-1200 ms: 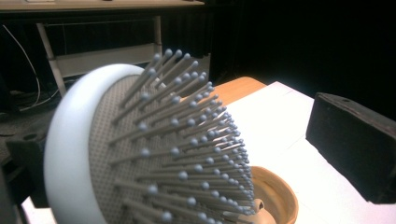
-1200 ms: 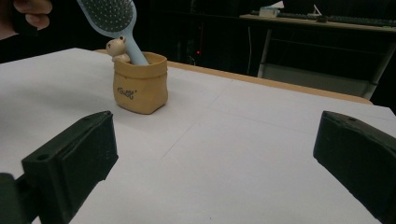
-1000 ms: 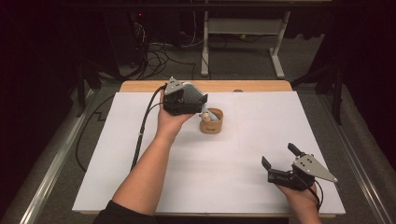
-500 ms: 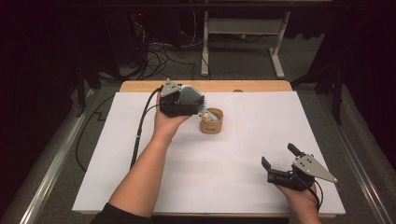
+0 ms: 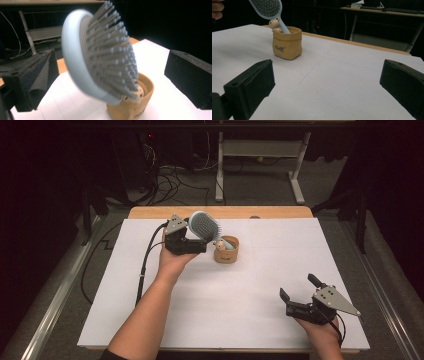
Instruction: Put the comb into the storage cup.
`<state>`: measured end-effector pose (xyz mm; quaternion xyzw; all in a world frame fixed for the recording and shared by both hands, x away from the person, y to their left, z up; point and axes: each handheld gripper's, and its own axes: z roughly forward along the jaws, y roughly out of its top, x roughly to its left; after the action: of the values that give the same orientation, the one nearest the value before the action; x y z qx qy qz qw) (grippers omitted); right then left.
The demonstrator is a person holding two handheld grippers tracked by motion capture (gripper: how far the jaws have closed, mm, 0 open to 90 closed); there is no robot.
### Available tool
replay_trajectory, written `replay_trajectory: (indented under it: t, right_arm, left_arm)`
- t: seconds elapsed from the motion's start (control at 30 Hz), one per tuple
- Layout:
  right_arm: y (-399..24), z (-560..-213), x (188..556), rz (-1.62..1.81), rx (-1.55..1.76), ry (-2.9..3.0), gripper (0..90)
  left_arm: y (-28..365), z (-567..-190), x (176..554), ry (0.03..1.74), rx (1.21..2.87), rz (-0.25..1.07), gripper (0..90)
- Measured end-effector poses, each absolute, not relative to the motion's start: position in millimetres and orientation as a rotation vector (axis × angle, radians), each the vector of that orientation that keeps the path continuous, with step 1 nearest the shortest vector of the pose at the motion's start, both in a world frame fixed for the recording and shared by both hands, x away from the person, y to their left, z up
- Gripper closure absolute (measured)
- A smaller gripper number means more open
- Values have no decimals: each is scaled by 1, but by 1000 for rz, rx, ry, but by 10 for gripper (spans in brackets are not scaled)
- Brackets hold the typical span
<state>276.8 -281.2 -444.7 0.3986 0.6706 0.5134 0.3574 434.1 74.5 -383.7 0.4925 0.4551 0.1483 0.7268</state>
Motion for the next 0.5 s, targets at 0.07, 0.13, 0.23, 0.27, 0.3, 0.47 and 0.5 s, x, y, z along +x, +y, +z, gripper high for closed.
replay_trajectory:
  t: [0.07, 0.13, 0.23, 0.27, 0.3, 0.47, 0.5]
  right_arm:
    - [-281, -445, 277, 1324, 1028, 1731, 1]
    - [-281, -445, 277, 1323, 1026, 1731, 1]
    - [-281, -445, 277, 1320, 1029, 1732, 1]
    - [-280, -445, 277, 1320, 1030, 1731, 1]
    - [-281, -445, 277, 1320, 1030, 1733, 1]
    - [-280, -445, 276, 1318, 1024, 1733, 1]
    - [-280, -445, 276, 1320, 1024, 1733, 1]
  left_arm:
    - [77, -387, 431, 1007, 1083, 316, 5]
    - [80, -391, 427, 1011, 1086, 316, 5]
    - [85, -397, 421, 1017, 1083, 306, 7]
    - [87, -399, 419, 1023, 1081, 297, 7]
    - [89, -401, 417, 1031, 1079, 285, 10]
    - [98, -415, 404, 1032, 1080, 277, 13]
    - [99, -417, 402, 1030, 1082, 280, 13]
